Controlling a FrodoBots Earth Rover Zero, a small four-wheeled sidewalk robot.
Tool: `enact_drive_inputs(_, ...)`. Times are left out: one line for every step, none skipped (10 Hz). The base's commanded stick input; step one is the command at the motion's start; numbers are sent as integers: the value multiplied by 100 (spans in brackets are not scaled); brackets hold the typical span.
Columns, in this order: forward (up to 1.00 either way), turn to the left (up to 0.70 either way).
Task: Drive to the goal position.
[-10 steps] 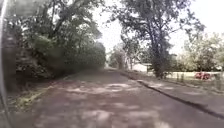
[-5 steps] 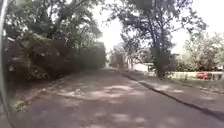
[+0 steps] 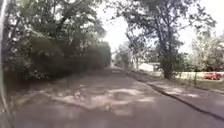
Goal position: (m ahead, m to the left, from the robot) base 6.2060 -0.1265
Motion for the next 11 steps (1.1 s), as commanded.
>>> enact_drive_inputs(70,0)
enact_drive_inputs(70,0)
enact_drive_inputs(70,0)
enact_drive_inputs(70,0)
enact_drive_inputs(70,0)
enact_drive_inputs(70,0)
enact_drive_inputs(70,0)
enact_drive_inputs(70,0)
enact_drive_inputs(70,0)
enact_drive_inputs(70,0)
enact_drive_inputs(70,0)
